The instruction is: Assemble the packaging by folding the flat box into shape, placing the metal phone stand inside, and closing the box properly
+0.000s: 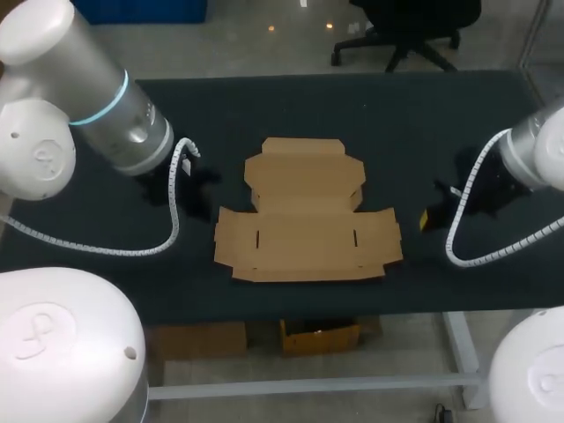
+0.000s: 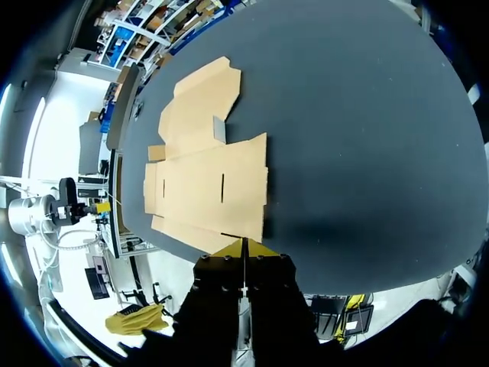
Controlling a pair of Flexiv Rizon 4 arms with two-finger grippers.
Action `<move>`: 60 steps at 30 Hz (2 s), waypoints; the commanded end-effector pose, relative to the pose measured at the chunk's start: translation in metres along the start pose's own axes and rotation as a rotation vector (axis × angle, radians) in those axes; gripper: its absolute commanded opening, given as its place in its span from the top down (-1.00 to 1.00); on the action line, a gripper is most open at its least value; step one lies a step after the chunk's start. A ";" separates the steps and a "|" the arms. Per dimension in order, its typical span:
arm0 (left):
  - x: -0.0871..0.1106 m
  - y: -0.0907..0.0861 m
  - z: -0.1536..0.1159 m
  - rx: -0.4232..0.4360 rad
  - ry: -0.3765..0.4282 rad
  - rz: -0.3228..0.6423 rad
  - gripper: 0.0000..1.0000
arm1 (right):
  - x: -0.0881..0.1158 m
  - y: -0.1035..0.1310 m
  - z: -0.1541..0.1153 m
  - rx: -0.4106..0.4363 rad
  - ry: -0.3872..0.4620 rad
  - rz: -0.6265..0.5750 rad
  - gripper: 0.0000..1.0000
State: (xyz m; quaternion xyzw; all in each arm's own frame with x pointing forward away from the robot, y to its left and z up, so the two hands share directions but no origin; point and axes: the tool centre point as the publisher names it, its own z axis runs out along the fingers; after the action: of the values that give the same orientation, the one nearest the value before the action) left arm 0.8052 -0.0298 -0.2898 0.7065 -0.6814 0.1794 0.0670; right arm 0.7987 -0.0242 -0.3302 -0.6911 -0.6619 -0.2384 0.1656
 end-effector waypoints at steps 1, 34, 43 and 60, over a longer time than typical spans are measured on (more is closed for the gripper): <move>-0.003 0.009 0.002 0.006 0.003 -0.005 1.00 | -0.005 -0.005 0.003 -0.001 0.021 -0.004 1.00; -0.009 0.060 0.004 -0.008 0.084 0.037 1.00 | -0.002 -0.047 0.012 0.018 0.041 -0.004 1.00; -0.010 0.062 0.014 -0.030 0.101 0.040 1.00 | -0.007 -0.051 0.019 0.021 0.042 0.007 1.00; -0.011 0.063 0.032 -0.084 0.126 0.033 1.00 | -0.014 -0.054 0.028 0.017 0.046 0.028 1.00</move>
State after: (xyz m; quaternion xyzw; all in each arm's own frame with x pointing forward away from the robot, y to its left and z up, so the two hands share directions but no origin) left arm 0.7438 -0.0325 -0.3278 0.6801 -0.6934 0.1971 0.1331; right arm 0.7484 -0.0162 -0.3643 -0.6939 -0.6504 -0.2446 0.1886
